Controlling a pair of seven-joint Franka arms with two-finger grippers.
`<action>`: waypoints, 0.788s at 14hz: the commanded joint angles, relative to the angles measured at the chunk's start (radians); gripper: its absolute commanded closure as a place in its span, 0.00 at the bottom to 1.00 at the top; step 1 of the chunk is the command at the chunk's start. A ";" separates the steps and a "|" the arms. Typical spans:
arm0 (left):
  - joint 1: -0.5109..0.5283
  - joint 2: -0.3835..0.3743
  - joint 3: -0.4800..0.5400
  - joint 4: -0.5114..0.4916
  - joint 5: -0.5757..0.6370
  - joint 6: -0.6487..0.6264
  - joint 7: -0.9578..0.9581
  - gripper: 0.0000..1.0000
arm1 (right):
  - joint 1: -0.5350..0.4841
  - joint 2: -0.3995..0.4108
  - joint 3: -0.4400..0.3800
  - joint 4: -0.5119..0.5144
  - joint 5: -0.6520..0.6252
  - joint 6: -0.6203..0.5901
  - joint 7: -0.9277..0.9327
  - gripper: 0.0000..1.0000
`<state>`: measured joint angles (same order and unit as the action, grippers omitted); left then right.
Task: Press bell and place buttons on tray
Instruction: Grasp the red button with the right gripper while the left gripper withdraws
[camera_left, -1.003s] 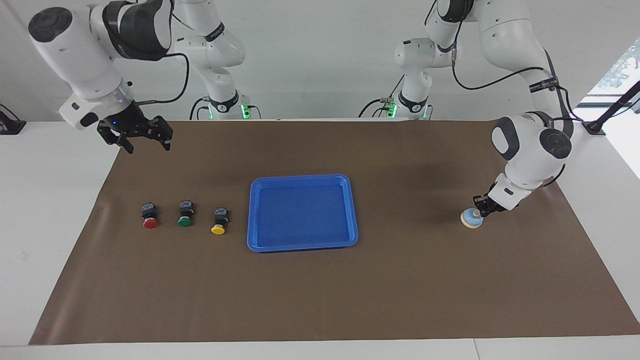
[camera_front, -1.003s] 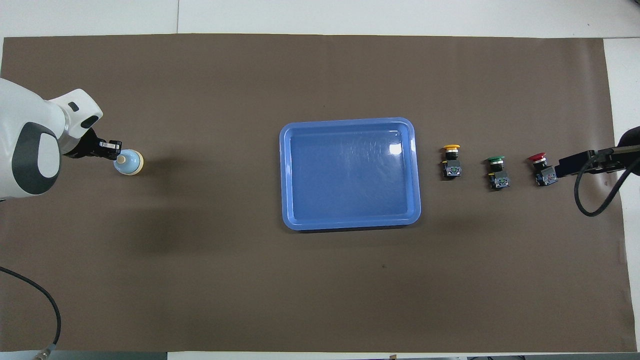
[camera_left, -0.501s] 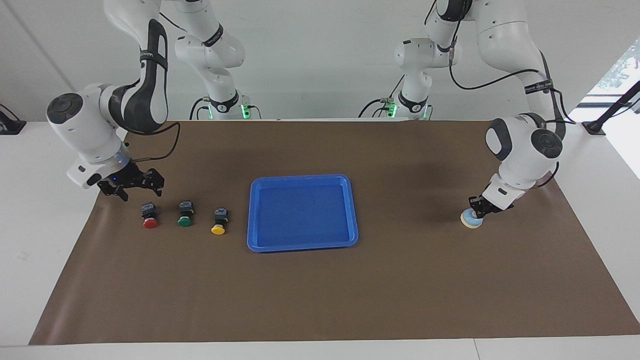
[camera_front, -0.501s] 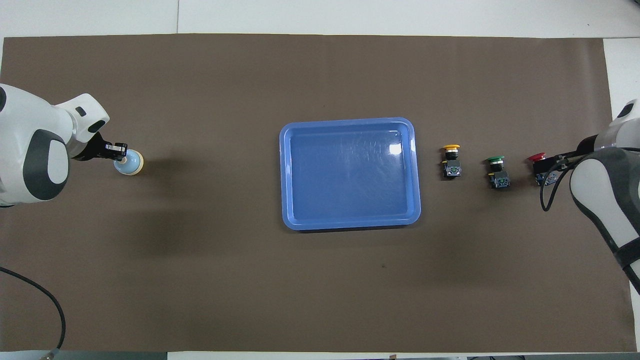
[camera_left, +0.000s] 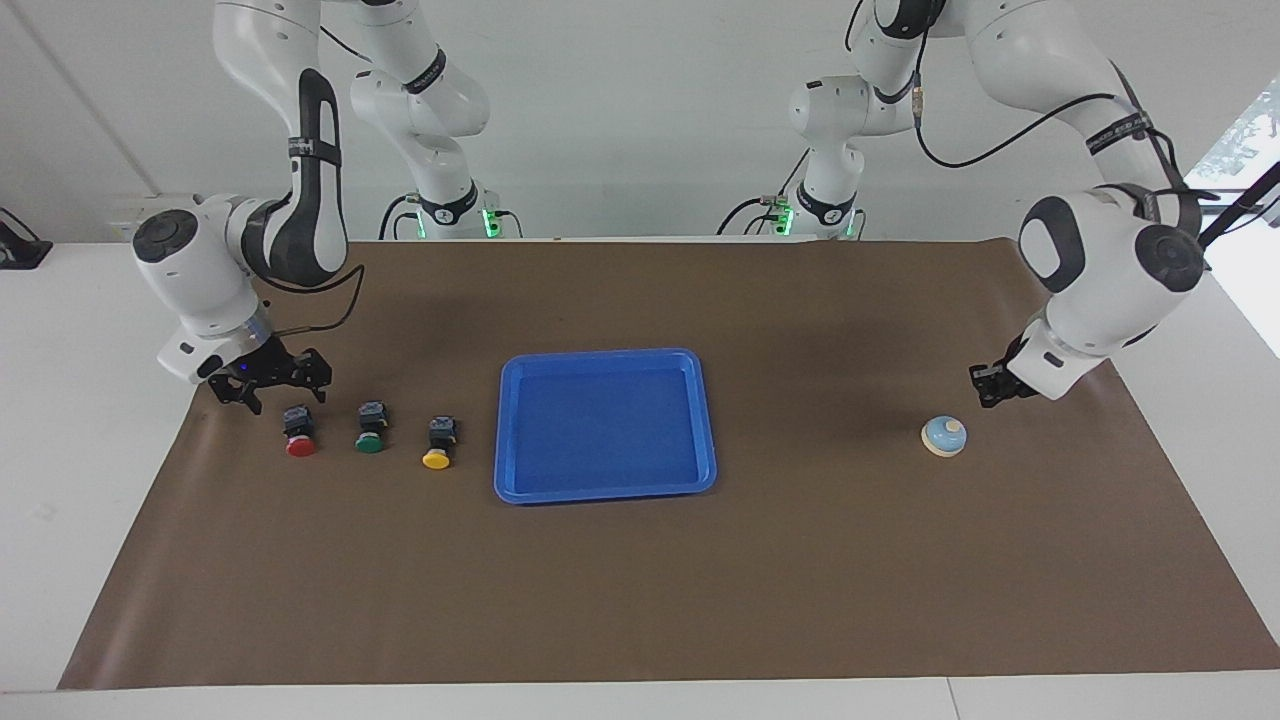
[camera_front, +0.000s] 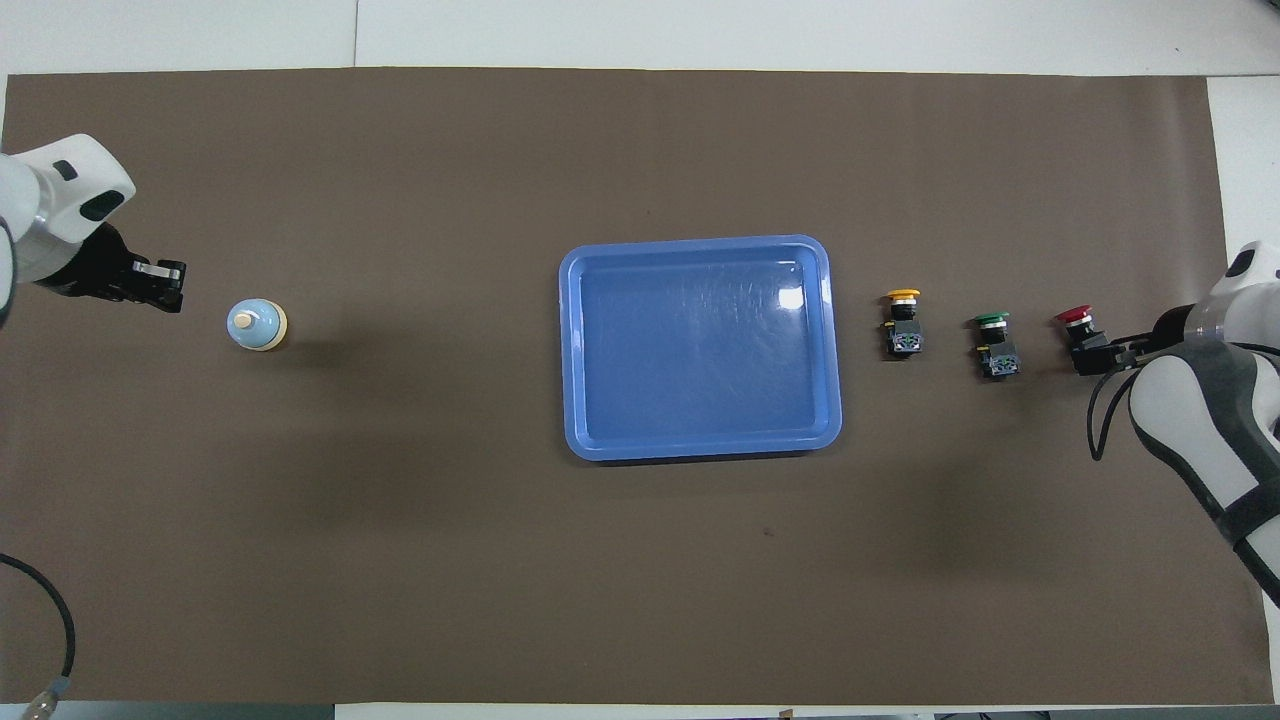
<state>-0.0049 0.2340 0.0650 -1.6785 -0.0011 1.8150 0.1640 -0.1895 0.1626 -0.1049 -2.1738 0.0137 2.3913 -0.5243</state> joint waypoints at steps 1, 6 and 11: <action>0.003 -0.131 0.007 0.003 -0.019 -0.101 -0.001 0.84 | -0.027 0.044 0.010 -0.001 -0.001 0.040 -0.034 0.07; 0.009 -0.278 0.004 0.002 -0.016 -0.206 -0.018 0.00 | -0.024 0.058 0.011 0.000 -0.001 0.016 -0.034 0.66; -0.003 -0.321 0.002 -0.015 -0.016 -0.246 -0.031 0.00 | 0.030 0.049 0.008 0.097 -0.003 -0.151 -0.023 1.00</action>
<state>-0.0042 -0.0705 0.0696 -1.6665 -0.0017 1.5716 0.1441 -0.1925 0.2221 -0.0983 -2.1363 0.0136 2.3285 -0.5408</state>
